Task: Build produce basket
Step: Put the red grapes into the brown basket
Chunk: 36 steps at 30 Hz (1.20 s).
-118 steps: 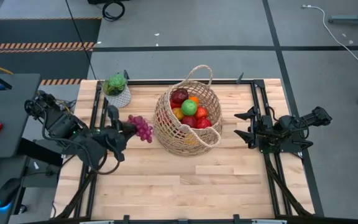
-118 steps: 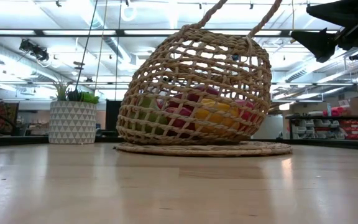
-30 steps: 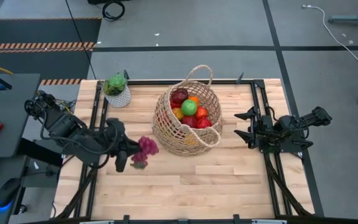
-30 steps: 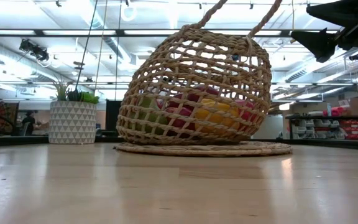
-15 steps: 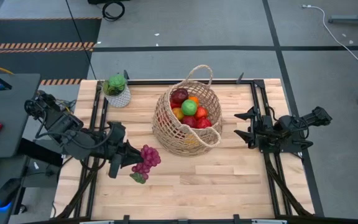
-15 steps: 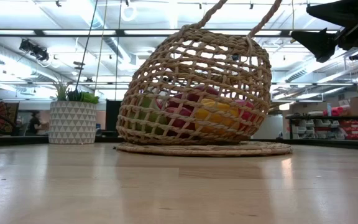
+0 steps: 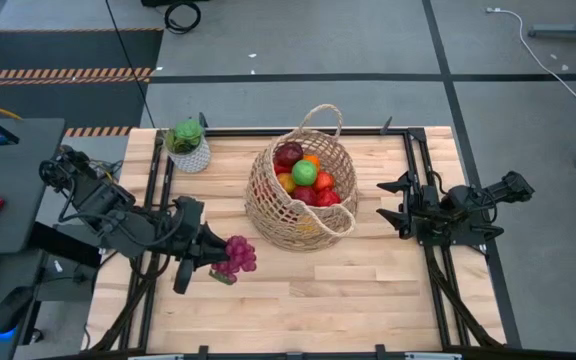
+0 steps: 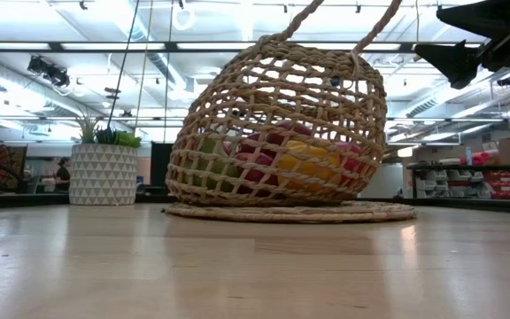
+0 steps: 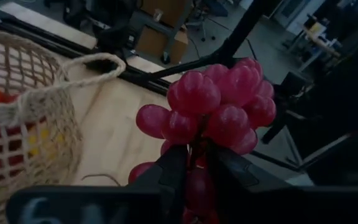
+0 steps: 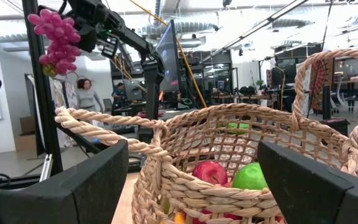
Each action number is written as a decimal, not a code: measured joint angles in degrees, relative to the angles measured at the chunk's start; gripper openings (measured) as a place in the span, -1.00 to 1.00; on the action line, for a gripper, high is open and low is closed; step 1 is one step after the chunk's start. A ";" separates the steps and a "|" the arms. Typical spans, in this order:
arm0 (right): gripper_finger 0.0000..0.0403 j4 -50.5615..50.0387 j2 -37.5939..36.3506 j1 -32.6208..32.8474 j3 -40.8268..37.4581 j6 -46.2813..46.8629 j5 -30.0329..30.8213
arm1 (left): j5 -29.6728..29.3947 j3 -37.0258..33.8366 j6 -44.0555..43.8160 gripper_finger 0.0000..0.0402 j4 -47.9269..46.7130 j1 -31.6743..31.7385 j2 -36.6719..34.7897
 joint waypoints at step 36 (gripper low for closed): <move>0.79 0.46 -0.02 0.00 0.00 -0.01 0.00 | -5.73 0.04 40.24 -0.65 13.66 33.97 15.37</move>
